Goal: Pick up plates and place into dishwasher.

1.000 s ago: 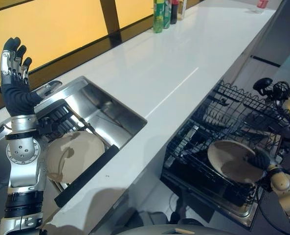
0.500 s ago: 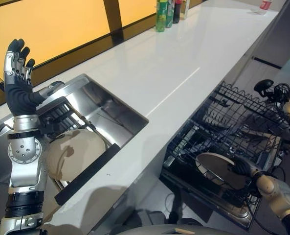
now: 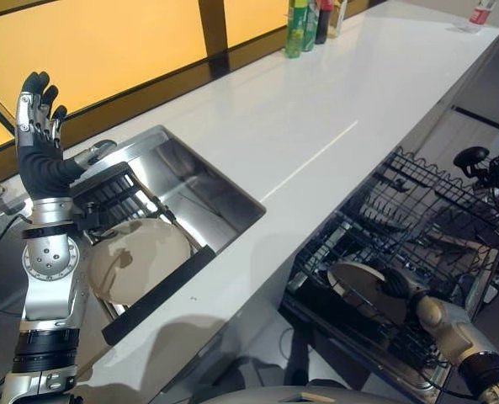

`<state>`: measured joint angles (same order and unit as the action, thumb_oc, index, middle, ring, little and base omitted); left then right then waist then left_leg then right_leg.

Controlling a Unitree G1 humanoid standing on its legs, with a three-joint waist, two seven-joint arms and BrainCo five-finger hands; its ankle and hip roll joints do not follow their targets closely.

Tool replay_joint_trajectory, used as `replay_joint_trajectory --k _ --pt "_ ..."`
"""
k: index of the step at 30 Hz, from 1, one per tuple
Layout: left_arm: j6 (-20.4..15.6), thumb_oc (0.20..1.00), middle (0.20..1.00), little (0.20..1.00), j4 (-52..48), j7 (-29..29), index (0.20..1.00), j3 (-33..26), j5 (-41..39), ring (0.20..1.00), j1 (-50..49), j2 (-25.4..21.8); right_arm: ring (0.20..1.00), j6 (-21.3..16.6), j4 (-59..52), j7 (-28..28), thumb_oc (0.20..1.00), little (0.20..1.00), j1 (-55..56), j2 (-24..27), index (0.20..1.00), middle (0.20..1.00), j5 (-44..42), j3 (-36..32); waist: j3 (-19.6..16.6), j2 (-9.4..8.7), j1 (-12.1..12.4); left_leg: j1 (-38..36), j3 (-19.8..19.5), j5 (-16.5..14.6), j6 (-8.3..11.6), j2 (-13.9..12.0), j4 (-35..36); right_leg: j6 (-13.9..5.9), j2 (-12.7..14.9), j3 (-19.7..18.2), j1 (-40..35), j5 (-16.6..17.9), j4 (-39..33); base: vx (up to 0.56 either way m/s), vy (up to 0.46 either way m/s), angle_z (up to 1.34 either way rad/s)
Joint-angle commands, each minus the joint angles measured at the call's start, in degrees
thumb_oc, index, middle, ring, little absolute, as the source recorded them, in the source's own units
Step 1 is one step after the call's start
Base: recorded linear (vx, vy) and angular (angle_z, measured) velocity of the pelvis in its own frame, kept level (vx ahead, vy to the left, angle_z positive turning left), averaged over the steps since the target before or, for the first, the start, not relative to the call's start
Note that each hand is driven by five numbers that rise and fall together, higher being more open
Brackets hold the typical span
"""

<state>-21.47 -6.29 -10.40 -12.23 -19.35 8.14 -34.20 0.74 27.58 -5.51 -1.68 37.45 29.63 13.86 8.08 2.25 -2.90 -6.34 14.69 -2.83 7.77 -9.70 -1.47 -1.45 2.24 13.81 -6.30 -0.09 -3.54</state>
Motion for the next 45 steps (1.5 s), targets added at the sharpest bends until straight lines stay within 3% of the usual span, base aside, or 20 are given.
replay_joint_trajectory --k 1,2,3,18,26,32,35,39,45 --pt "-0.87 1.0 1.0 1.0 -1.91 -0.67 1.0 1.74 0.25 1.0 1.75 -1.74 0.366 -1.49 1.7 -4.0 0.366 0.366 5.11 -5.35 0.366 0.366 -3.97 9.16 -3.9 -0.28 0.93 9.64 -0.62 6.13 0.37 -1.32 -0.11 -3.59 3.7 -1.67 1.72 -4.81 4.69 0.0 0.0 0.0" --pt "-0.94 1.0 1.0 1.0 -1.81 -0.67 1.0 1.76 0.26 1.0 1.65 -1.63 0.545 -1.27 1.66 -3.88 0.545 0.545 5.25 -5.56 0.545 0.545 -4.22 9.3 -3.95 -0.25 0.92 9.52 -0.6 6.13 0.37 -1.32 -0.06 -3.57 3.69 -1.67 1.6 -4.83 4.65 0.0 0.0 0.0" --pt "-1.05 1.0 1.0 1.0 -1.77 -0.84 1.0 1.88 0.38 1.0 1.54 -1.48 1.0 -1.06 1.58 -3.47 1.0 1.0 5.42 -5.78 1.0 1.0 -4.31 9.36 -3.97 -0.25 0.88 9.39 -0.56 6.1 0.35 -1.31 -0.02 -3.56 3.67 -1.69 1.46 -4.86 4.61 0.0 0.0 0.0" --pt "-1.83 1.0 1.0 1.0 -1.19 -1.42 1.0 1.98 0.36 1.0 0.97 -1.59 1.0 2.42 0.15 3.94 1.0 1.0 5.67 -6.29 1.0 1.0 -8.27 4.25 -4.42 -0.72 0.27 7.89 -0.23 5.86 -0.22 -1.07 1.0 -3.52 3.28 -1.66 0.83 -4.53 4.22 -0.01 0.004 0.02" --pt "-2.25 1.0 1.0 1.0 -1.15 -0.15 1.0 0.5 0.04 1.0 -0.18 -1.26 1.0 3.25 -0.45 4.4 1.0 1.0 6.27 -6.06 1.0 1.0 -7.07 1.38 -4.84 -1.11 0.21 7.14 -0.03 5.87 -0.37 -0.99 1.68 -3.55 2.95 -1.82 0.46 -4.23 3.64 0.0 0.0 0.0" --pt "-3.54 1.0 1.0 1.0 0.15 -2.05 1.0 0.45 1.95 1.0 -0.8 -2.36 1.0 3.92 -8.73 12.9 1.0 1.0 5.21 -3.18 1.0 1.0 -14.69 -5.91 -4.58 -1.16 -0.49 6.18 -0.21 5.97 -0.71 -0.87 2.63 -3.48 2.52 -2.28 0.46 -3.78 3.45 -0.04 -0.01 0.0" --pt "-4.08 1.0 1.0 1.0 1.34 -2.89 1.0 -0.91 1.89 1.0 -1.36 -2.46 1.0 3.29 -13.58 16.56 1.0 1.0 5.18 -2.77 1.0 1.0 -14.45 -10.39 -4.61 -0.77 -1.01 5.98 0.11 6.03 -0.89 -0.77 3.14 -3.53 2.36 -2.55 0.87 -3.89 3.78 -0.07 0.02 -0.01" --pt "-3.19 1.0 1.0 1.0 2.82 -5.31 1.0 -2.98 5.78 1.0 -2.85 -1.65 1.0 1.2 -20.81 20.08 1.0 1.0 4.3 -1.56 1.0 1.0 -13.59 -15.82 -4.79 -0.27 -1.54 6.25 0.91 6.25 -0.84 -0.97 3.34 -3.34 2.12 -3.13 1.24 -4.39 4.23 -0.08 0.039 -0.03" --pt "4.94 1.0 1.0 1.0 8.91 -8.61 1.0 -4.43 12.38 1.0 -3.96 -2.49 1.0 -3.44 -28.03 20.53 1.0 1.0 2.09 1.22 1.0 1.0 -17.55 -20.4 -4.96 0.08 -1.31 7.5 0.04 6.03 -0.58 -1.07 1.42 -2.44 1.3 -4.73 1.51 -5.49 5.63 -0.06 0.025 -0.13"
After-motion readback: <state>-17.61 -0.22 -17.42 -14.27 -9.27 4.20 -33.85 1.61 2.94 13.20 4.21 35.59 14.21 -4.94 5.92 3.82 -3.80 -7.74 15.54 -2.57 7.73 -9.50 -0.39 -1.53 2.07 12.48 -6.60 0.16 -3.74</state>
